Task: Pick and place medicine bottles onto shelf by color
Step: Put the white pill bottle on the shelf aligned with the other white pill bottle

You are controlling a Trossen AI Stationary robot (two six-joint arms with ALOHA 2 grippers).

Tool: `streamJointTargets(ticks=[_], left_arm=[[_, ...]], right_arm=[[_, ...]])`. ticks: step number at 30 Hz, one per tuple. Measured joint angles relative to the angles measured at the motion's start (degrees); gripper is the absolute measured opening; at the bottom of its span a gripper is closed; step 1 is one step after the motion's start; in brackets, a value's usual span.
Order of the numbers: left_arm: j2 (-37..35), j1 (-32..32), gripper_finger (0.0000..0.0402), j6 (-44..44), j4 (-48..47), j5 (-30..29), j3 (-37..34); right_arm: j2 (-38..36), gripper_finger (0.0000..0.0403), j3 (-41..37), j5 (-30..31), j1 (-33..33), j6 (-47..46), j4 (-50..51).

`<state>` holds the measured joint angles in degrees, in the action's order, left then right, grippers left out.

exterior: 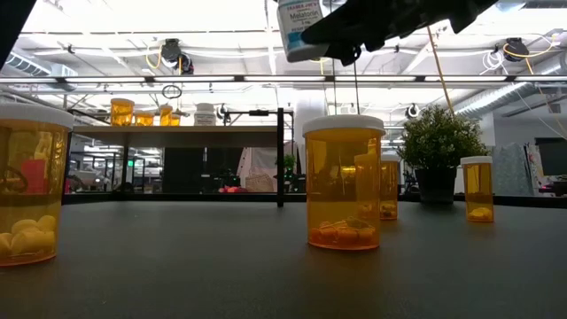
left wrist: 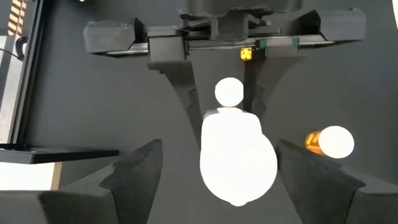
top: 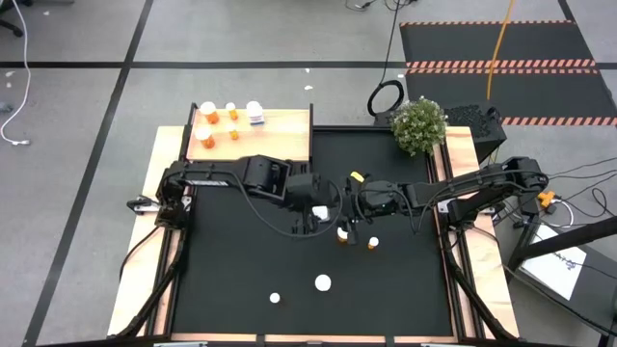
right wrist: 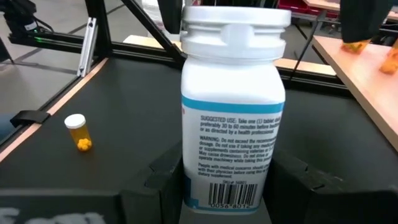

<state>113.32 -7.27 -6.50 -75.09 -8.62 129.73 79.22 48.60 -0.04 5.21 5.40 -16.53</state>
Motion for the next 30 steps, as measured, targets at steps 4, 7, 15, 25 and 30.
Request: streamJointTargets(ticks=[4, 7, 15, 25, 30], left_arm=[[0.98, 0.14, 0.0305, 0.04, 0.11, 0.39, 0.13], [2.57, 0.12, 0.0305, 0.32, -0.09, 1.07, 0.04], [3.65, 0.25, 0.0259, 0.18, -1.49, 1.11, 0.01], [3.31, 0.23, 0.0175, 0.18, -1.48, 1.86, 0.02], [2.81, 0.23, 0.0188, 1.77, -3.11, 2.67, 0.05]], right_arm=[[0.0, 0.0167, 0.0, 0.0, 0.0, 0.11, 0.0], [0.0, 0.0167, -0.01, -0.02, 0.02, 0.23, -0.4], [0.0, 0.0167, -0.02, -0.02, 0.0, 0.7, -0.28], [0.05, 0.0173, -0.02, 0.16, 0.02, 1.14, -0.97], [-0.17, 0.0222, -0.04, 1.49, 0.13, -0.14, -1.63]])
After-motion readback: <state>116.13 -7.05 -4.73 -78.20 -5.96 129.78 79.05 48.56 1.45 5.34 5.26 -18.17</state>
